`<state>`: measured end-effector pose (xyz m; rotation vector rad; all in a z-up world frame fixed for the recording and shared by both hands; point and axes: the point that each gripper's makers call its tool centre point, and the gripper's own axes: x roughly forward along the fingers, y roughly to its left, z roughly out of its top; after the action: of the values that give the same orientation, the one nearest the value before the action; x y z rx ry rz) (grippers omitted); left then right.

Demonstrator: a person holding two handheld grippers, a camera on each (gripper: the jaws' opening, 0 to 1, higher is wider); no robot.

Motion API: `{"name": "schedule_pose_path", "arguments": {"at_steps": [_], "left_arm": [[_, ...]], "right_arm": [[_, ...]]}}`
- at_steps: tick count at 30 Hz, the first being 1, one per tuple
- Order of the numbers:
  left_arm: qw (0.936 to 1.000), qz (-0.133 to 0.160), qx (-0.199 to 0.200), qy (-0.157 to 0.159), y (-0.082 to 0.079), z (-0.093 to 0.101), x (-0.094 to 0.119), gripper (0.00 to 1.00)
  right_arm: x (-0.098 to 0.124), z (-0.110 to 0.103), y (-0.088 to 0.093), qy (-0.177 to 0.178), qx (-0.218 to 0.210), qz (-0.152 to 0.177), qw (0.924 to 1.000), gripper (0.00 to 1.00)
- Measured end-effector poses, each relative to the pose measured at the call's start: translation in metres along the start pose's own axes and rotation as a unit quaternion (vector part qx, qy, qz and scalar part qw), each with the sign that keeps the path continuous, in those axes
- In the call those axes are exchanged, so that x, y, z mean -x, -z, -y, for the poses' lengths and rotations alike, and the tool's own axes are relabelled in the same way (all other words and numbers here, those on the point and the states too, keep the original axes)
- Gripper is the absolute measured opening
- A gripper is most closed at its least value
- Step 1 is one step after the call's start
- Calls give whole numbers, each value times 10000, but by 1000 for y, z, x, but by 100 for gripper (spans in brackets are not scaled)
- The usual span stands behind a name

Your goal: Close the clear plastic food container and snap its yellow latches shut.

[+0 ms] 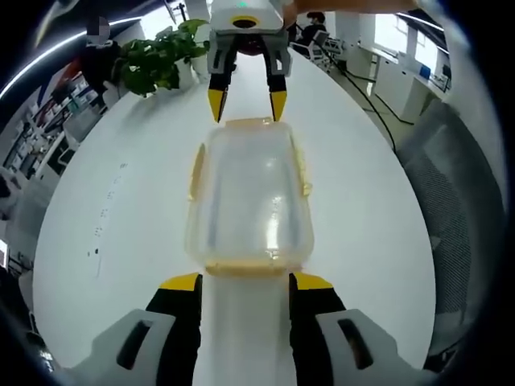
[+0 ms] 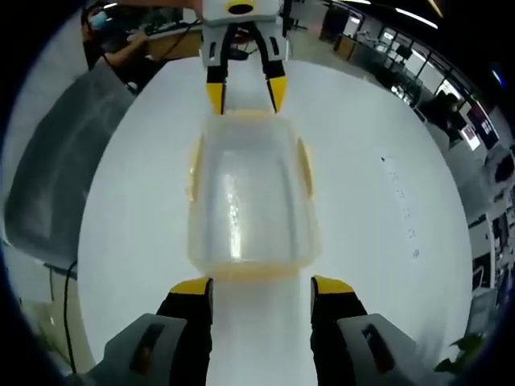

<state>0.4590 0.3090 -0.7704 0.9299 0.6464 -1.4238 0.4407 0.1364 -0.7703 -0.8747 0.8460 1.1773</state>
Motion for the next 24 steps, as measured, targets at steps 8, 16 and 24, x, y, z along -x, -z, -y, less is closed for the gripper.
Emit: {"name": "schedule_pose_path", "arguments": {"at_steps": [8, 16, 24], "left_arm": [[9953, 333, 832, -359, -12, -9, 19, 43], [9749, 476, 2023, -805, -19, -8, 17, 46], [9397, 440, 3182, -1176, -21, -6, 8, 45]], "right_arm": [[19, 2, -13, 186, -1034, 440, 9935, 46], [25, 11, -19, 614, -2451, 652, 9654, 41], [17, 15, -20, 991, -3694, 783, 9206, 40]]}}
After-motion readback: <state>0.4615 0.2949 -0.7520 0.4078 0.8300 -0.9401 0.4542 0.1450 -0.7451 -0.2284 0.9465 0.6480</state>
